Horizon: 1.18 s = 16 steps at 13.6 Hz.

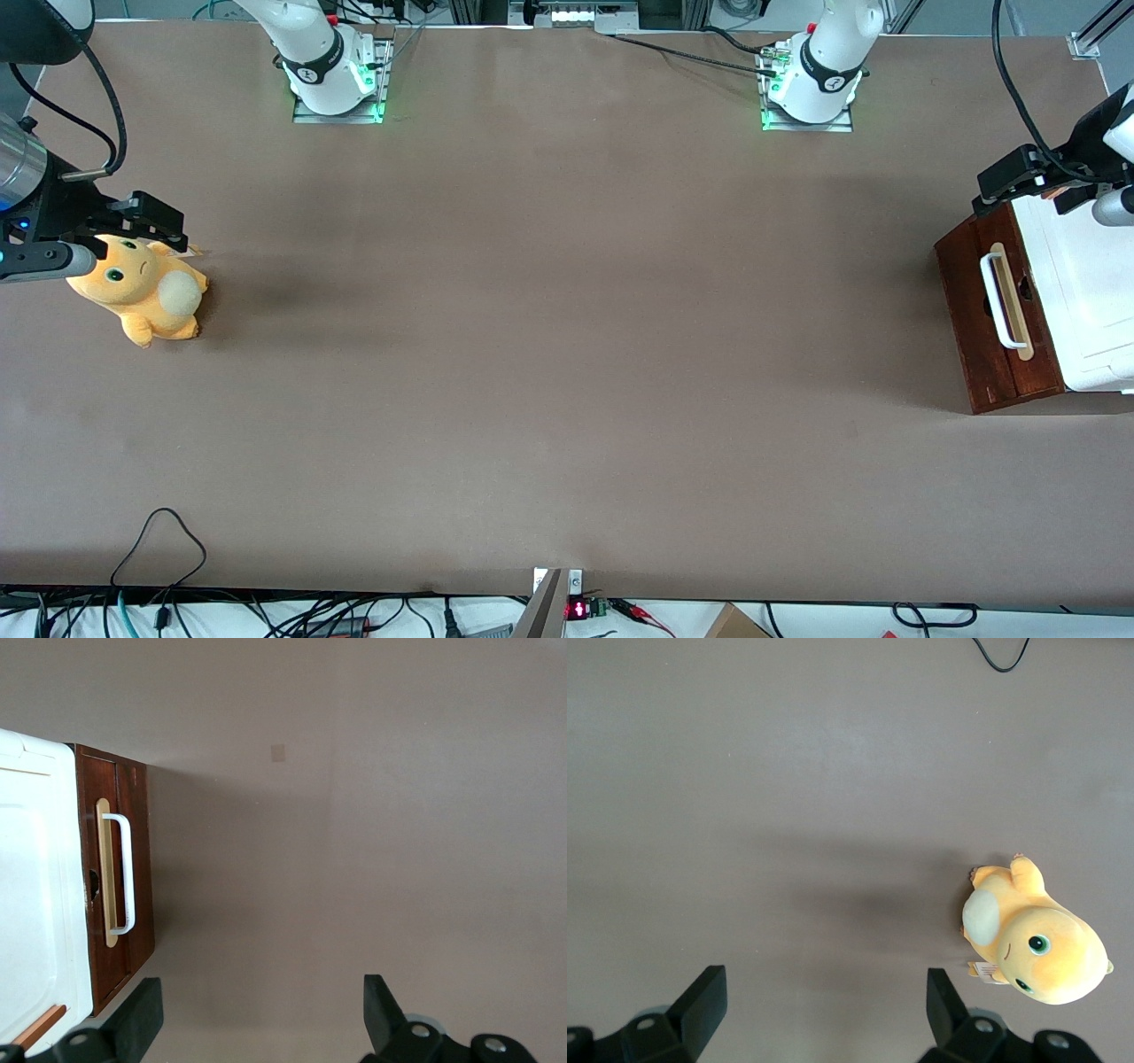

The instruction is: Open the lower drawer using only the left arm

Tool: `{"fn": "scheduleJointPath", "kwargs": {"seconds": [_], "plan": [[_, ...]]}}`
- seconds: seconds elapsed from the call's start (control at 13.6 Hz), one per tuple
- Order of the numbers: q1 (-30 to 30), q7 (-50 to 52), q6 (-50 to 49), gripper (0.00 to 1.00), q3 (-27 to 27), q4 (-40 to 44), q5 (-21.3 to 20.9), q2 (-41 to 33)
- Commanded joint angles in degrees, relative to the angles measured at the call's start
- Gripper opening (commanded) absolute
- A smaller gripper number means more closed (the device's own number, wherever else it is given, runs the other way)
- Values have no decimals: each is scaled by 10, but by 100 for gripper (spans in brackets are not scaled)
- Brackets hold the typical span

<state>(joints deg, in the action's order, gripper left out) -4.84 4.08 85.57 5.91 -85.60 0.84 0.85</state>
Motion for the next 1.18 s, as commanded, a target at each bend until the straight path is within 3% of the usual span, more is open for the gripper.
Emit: {"fn": "scheduleJointPath", "kwargs": {"seconds": [0.0, 1.1], "plan": [[0, -13, 7, 100, -4, -11, 13, -13], [1, -6, 2, 100, -2, -18, 26, -11]]}}
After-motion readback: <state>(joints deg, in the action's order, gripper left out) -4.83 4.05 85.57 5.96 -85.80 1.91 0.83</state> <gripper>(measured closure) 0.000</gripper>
